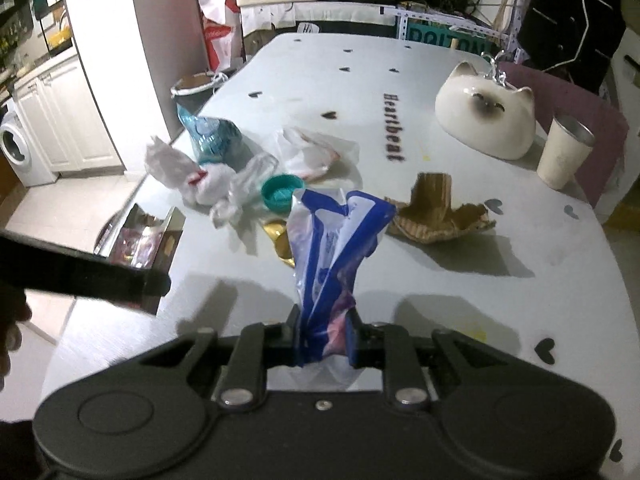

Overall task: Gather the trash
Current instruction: 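Grasp the red cigarette pack with left tool while right tool grasps blue wrapper, then carry the pack with left tool while right tool carries wrapper over wastebasket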

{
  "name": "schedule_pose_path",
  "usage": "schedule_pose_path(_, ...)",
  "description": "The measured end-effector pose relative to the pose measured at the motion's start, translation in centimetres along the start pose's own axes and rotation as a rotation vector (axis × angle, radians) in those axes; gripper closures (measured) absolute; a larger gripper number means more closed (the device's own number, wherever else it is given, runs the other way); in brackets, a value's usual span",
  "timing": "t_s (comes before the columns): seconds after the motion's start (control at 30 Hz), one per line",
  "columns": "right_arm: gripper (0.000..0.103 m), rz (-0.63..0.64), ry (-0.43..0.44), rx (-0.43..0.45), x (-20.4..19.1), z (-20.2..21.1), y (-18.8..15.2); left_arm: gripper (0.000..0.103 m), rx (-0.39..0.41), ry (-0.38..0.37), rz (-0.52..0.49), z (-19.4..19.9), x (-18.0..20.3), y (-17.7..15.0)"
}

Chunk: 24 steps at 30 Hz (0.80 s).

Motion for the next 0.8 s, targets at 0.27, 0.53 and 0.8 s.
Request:
schedule_pose_path(0.27, 0.083, -0.025, 0.002, 0.019, -1.0, 2.0, 0.7, 0.048, 0.075, -0.004, 0.008, 4.2, -2.5, -0.4)
schedule_pose_path(0.53, 0.083, -0.046, 0.004, 0.038, -3.9, 3.6, 1.6, 0.048, 0.107, -0.017, 0.005, 6.2, -5.8, -0.6)
schedule_pose_path(0.8, 0.083, -0.070, -0.029, 0.035, -8.9, 3.6, 2.7, 0.048, 0.114, -0.046, 0.006, 7.4, -11.4, -0.4)
Point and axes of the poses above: each gripper's, at about its wrist camera, not at the fingertips, and z roughly against the way its jaws point, x to its right, y to its top, the point moved 4 cm from there along -z, roughly the way its jaws point, and after that the axes turned 4 degrees about z, right-handed, at the moved point
